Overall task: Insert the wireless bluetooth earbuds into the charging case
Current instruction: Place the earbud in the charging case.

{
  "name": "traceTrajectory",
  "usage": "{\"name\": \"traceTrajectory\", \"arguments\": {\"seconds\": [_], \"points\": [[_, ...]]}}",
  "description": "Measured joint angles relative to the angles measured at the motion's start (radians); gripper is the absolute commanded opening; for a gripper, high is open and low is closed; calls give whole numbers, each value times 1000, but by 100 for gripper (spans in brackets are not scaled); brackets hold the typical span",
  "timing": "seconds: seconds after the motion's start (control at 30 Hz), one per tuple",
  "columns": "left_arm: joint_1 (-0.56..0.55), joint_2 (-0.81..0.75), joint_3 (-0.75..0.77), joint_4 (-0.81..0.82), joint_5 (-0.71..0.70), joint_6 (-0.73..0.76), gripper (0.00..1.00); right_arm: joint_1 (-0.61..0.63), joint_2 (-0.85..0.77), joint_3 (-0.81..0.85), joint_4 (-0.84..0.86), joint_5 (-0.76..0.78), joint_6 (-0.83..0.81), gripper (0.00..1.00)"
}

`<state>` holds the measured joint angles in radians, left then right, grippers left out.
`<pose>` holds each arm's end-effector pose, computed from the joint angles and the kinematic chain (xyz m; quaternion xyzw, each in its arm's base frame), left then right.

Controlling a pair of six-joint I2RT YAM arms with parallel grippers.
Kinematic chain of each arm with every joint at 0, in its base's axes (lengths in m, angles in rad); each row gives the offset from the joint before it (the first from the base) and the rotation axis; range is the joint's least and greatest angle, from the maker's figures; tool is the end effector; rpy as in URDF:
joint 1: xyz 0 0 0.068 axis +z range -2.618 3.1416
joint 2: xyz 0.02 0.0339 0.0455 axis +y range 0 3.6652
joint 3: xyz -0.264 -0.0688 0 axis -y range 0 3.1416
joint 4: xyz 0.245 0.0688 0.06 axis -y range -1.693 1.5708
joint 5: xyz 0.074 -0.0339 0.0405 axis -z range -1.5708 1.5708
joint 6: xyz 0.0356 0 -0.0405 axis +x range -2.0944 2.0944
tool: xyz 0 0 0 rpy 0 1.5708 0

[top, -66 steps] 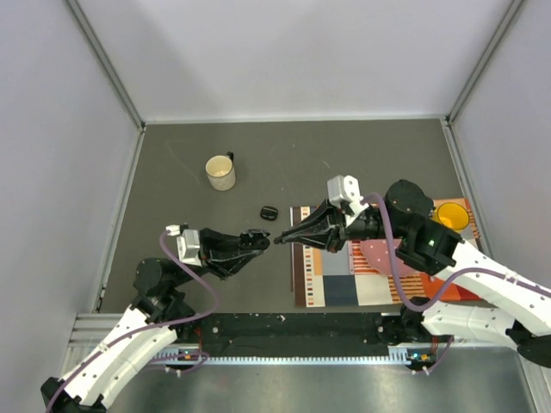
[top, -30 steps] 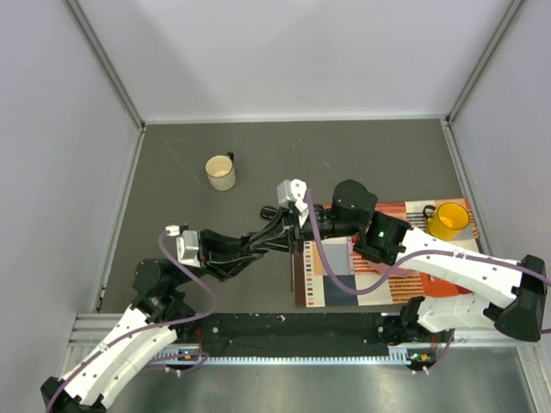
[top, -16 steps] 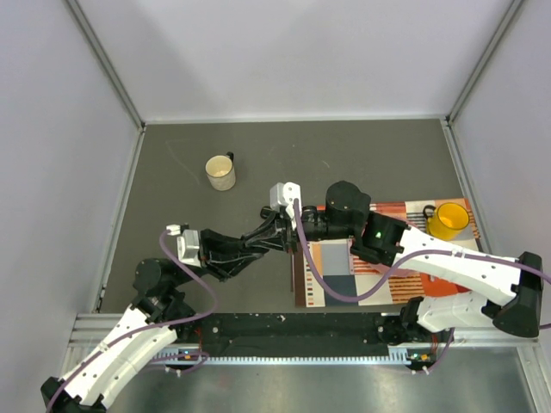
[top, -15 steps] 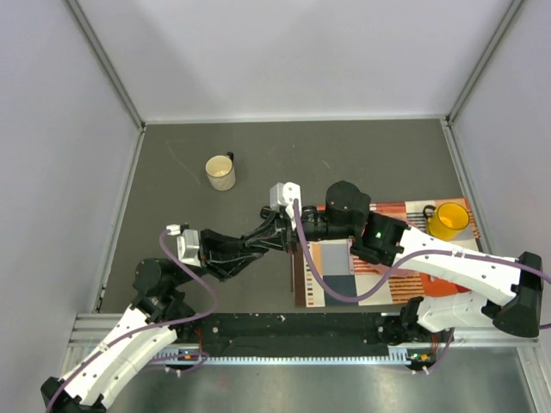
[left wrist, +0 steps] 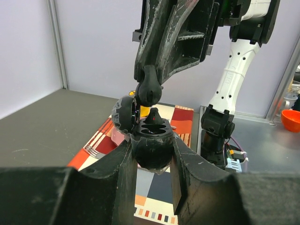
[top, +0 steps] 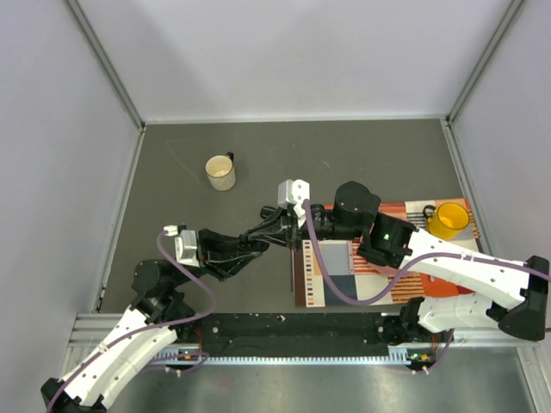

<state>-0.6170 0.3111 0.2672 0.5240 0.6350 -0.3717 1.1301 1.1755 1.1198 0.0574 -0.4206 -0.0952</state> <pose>0.0752 -0.0792 0.2909 0.3252 0.4564 -0.5279 0.6381 0.1032 0.2529 0.4036 -0.5182 0.4803 0.4705 0.5285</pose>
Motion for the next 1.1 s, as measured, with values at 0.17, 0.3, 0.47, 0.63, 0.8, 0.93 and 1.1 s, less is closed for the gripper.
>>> {"name": "traceTrajectory", "arguments": {"seconds": [0.17,0.3,0.47,0.63,0.8,0.93,1.1], "points": [[0,0,0,0,0,0,0,0,-4,0,8,6,0,0],[0,-2,0,0,-1,3,0,0,-4,0,-19,2,0,0],[0,-2,0,0,-1,7,0,0,-4,0,-59,-3,0,0],[0,-2,0,-1,0,7,0,0,-3,-1,-66,-8,1,0],[0,-2,0,-4,0,7,0,0,3,-3,-59,-17,2,0],[0,-2,0,-11,0,7,0,0,22,-7,-51,-21,6,0],[0,-2,0,-24,-3,8,0,0,31,-7,-58,-17,9,0]]}}
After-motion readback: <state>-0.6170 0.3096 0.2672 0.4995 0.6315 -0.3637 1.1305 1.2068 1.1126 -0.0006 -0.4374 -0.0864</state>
